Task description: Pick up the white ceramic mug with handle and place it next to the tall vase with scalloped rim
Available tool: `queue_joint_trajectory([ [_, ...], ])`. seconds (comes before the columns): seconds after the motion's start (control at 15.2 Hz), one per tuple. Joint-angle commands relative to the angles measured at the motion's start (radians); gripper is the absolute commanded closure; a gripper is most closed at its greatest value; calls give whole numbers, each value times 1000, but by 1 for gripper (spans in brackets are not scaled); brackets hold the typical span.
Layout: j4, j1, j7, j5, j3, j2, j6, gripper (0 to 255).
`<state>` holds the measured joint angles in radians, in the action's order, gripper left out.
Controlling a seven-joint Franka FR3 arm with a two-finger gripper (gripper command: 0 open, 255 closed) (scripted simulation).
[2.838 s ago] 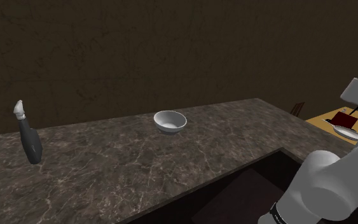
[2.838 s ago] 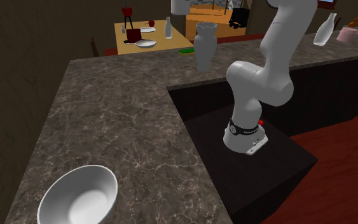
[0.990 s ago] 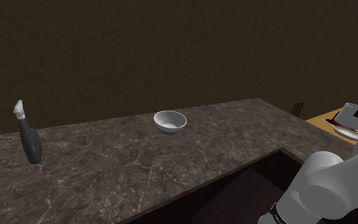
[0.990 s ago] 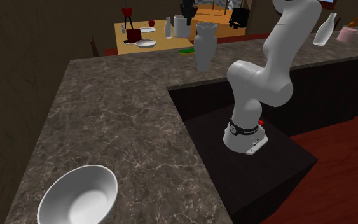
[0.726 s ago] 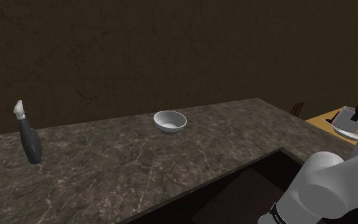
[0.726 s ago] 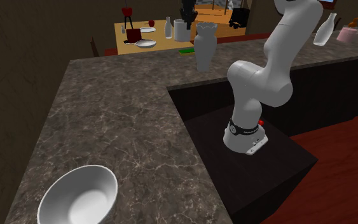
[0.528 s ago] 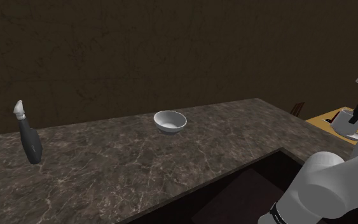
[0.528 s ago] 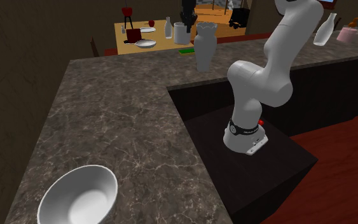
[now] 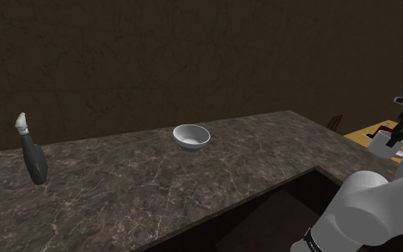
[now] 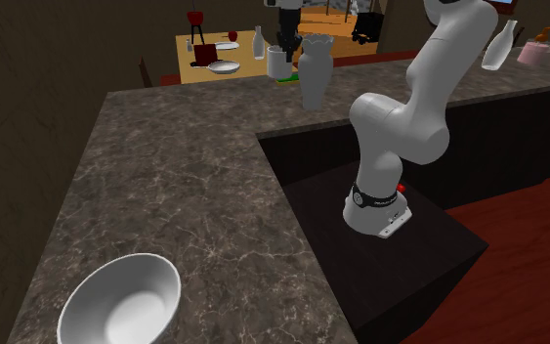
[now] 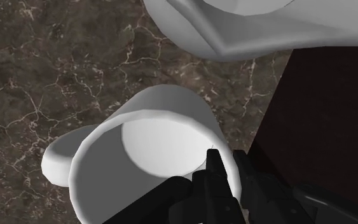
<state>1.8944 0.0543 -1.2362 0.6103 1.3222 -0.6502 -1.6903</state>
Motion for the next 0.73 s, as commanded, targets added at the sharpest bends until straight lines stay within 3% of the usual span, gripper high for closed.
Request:
queue_joint_trajectory([
  [0.0,23,-2,4,9,10,-6,-23,255],
  [0.66,122,12,28,57,82,-25,-135,255],
])
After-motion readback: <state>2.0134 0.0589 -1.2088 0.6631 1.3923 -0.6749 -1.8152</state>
